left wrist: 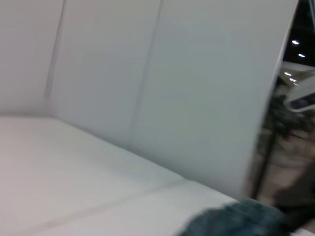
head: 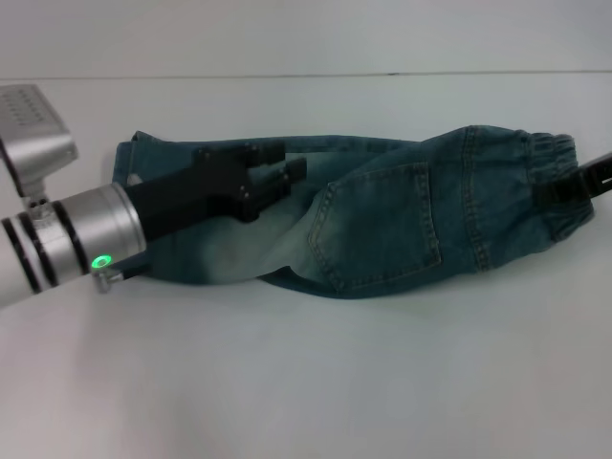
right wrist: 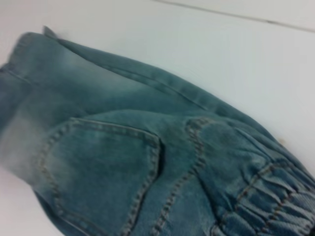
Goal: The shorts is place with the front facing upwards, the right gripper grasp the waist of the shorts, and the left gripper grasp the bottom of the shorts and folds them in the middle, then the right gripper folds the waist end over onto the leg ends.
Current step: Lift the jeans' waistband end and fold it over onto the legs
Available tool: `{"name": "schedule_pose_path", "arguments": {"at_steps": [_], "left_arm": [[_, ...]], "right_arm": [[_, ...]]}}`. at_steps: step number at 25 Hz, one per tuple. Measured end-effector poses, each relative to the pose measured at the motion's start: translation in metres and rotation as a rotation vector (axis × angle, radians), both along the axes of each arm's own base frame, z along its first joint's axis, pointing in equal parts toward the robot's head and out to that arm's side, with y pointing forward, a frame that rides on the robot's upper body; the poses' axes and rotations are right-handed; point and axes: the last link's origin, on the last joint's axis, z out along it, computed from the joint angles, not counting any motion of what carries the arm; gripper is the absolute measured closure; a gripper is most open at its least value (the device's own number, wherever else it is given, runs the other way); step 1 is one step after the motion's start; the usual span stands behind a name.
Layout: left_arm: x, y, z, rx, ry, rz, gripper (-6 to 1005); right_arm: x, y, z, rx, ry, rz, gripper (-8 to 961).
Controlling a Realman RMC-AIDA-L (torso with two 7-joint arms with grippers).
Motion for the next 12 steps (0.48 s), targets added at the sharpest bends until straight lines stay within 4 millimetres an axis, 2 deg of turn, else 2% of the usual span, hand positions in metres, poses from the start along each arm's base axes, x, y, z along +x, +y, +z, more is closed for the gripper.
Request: {"name": "schedule_pose_path", "arguments": {"at_steps": [5,7,9,10,12], "left_arm": [[0.0,0.013,-0.015,0.242,0.004,0.019,610],[-0.002,0.017,-0.016,0.367,0.006,0.048,693],[-0.003,0.018,-0.017,0.419,0.008,0.063,763],[-0.004,0.018,-0.022,0.561,0.076,0.074,799],[-0.003,0.018,-0.028,0.62,0.139,0.076,869]], "right_arm": [[-0.017,0.001,0.008,-0.002,0.043,0.03,842],[-0.025,0.002,0.011,-0.002,0.064,0.038,842],[-0.032,0.003,0.013,-0.004,0.077,0.046,843],[-0.036,0.004,0.014,-0.008,0.084,0.051,843],[-0.045,0.006,0.016,-0.01,0.097,0.064,843]]}}
